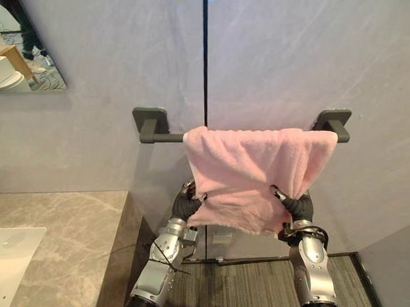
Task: Organize washtable
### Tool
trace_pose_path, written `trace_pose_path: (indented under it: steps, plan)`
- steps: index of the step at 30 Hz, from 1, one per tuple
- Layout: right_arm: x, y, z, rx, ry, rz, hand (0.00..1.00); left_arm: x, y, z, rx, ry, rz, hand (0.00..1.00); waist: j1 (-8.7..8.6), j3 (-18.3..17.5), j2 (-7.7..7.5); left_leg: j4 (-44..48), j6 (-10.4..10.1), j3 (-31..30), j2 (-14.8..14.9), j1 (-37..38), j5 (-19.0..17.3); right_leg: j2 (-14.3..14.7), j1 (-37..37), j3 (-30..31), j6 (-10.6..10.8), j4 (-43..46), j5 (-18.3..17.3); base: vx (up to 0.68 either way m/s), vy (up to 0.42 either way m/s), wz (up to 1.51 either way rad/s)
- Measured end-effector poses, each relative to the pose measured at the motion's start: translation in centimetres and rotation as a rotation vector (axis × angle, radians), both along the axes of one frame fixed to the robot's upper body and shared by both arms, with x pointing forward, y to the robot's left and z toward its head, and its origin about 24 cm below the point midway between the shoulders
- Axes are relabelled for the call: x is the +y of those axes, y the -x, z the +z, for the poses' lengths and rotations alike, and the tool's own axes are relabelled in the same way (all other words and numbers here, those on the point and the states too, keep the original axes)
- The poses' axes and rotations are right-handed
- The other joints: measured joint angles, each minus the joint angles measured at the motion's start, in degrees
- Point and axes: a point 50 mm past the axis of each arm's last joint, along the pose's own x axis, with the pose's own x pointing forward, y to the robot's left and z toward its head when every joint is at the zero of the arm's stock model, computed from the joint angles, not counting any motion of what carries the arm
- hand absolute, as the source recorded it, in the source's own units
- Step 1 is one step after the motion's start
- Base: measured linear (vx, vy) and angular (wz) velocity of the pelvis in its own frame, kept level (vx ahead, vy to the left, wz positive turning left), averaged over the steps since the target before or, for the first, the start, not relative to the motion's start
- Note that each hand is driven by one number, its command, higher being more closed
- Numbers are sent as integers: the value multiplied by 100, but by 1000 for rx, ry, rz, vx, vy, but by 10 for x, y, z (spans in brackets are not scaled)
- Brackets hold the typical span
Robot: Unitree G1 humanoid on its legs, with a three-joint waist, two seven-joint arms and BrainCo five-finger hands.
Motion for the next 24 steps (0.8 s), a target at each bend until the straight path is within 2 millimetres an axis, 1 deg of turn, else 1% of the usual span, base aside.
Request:
trace_pose_path:
  steps: [3,5,8,12,15,17,19,22,24]
  plan:
    - [-5,12,-14,70,-10,-41,0,8,3,-4,25,20,44,0,-4,2,-6,-8,2,4,-4,-1,2,10,24,-2,1,-2,0,0,0,0]
    - [-8,18,-18,88,-22,-71,0,13,5,-6,36,35,73,0,-15,3,-10,-7,3,7,-4,19,2,24,45,-2,1,-3,0,0,0,0]
    - [-12,24,-15,78,-22,-100,0,23,8,-6,40,65,121,0,-12,10,-28,-7,2,8,-1,58,1,31,80,0,1,-5,0,0,0,0]
    - [-17,32,-7,42,-22,-128,0,37,18,-6,46,101,186,0,3,17,-47,-12,-27,14,5,90,-18,30,80,8,1,-5,-1,-35,-14,0]
    - [-20,37,-9,53,-30,-134,0,47,24,-6,43,110,233,0,18,5,-67,-16,-29,13,5,93,-19,28,85,7,1,-4,-1,-24,-12,0]
    - [-24,43,-9,53,-30,-162,0,53,26,-3,29,114,268,0,73,4,-67,-19,-27,13,5,81,-19,25,94,7,1,-3,-1,0,0,0]
    - [-30,46,-3,28,-30,-201,0,63,30,3,1,127,317,0,77,3,-69,-19,-2,14,5,73,-3,9,94,5,1,-2,-1,0,0,0]
    - [-51,54,22,-68,7,-327,0,88,36,23,-83,133,446,0,128,1,-73,-20,-2,11,9,74,-3,6,100,-8,-3,-2,-5,0,0,0]
    - [-63,59,37,-128,36,-391,0,104,44,40,-164,115,526,0,137,-8,-86,-20,-4,9,10,84,-4,5,112,-13,-4,-2,-11,0,0,0]
